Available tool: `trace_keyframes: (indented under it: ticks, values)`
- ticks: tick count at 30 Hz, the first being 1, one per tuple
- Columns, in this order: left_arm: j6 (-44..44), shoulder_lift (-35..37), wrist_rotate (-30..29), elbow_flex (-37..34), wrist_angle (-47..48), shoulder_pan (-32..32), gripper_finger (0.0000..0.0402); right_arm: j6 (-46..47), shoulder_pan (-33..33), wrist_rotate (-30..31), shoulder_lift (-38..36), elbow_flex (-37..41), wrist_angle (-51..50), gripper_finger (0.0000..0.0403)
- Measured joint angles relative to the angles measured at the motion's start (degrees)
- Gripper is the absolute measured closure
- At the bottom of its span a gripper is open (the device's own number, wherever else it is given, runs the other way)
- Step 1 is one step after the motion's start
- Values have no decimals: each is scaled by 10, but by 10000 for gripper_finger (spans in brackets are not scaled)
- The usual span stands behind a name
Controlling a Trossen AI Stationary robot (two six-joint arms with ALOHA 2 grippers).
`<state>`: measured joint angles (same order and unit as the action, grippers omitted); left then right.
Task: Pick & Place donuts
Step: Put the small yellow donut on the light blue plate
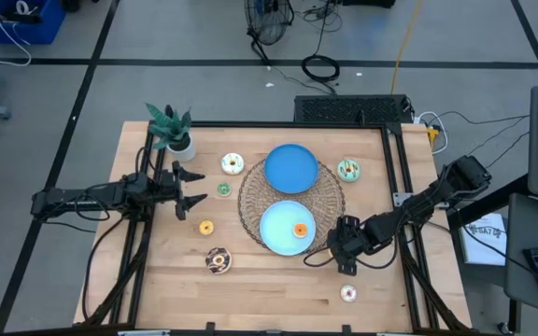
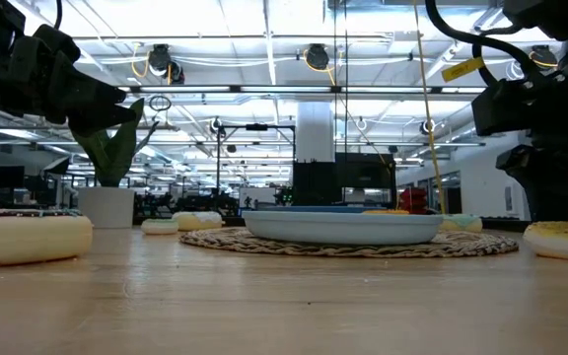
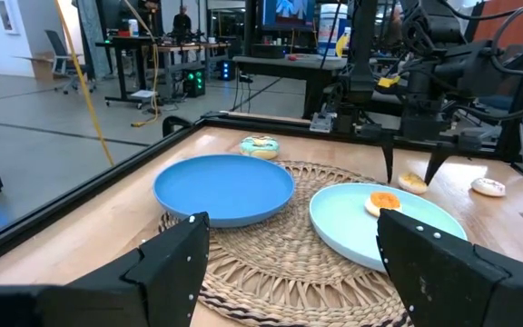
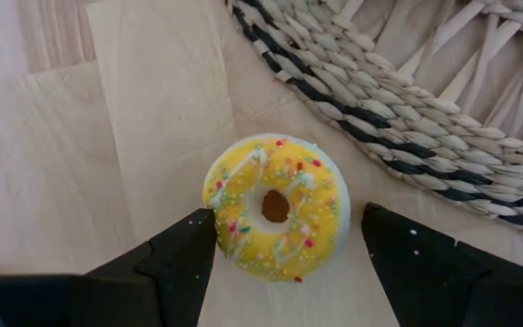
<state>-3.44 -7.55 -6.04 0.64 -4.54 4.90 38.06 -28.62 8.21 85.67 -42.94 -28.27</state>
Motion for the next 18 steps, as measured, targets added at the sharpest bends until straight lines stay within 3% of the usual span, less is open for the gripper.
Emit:
trace_keyframes:
  ticks: [18]
  values:
    - [0,0,0,0,0,0,91,15,15,6,0,0,-22,140]
